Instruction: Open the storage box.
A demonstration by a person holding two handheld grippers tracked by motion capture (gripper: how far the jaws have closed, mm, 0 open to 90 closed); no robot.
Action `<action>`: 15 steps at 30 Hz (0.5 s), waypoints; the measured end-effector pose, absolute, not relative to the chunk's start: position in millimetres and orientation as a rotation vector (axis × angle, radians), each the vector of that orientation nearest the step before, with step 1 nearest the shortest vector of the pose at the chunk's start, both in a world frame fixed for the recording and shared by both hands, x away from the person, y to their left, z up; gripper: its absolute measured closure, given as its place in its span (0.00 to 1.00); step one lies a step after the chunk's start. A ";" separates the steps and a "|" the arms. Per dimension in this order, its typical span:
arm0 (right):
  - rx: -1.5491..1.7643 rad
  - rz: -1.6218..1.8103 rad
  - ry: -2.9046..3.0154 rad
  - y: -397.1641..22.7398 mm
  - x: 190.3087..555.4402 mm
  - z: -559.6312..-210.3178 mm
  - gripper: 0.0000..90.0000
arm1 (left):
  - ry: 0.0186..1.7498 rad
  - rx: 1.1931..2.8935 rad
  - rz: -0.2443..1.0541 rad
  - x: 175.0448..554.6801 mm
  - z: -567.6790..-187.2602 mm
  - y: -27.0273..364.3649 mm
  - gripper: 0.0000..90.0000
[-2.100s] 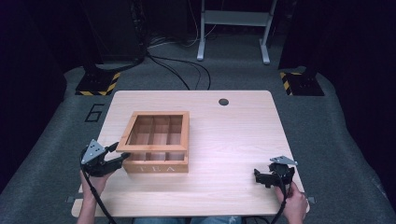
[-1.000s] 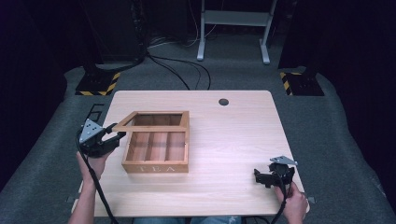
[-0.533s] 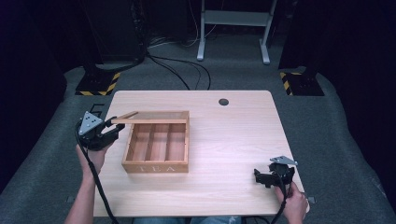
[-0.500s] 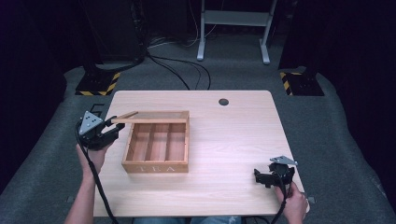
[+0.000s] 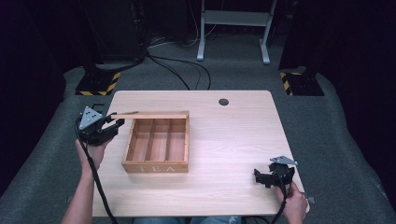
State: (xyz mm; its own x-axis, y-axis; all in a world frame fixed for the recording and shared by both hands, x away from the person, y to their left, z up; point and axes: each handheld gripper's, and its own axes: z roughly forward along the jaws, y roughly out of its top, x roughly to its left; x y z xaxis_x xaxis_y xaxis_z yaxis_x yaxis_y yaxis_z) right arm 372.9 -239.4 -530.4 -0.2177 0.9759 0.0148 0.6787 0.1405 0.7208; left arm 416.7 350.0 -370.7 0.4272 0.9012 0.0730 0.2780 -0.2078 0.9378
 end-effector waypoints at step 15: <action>1.566 0.843 1.979 -240.4 372.7 -530.3 0.00 | 1.035 1.726 0.794 427.6 -360.7 351.3 0.68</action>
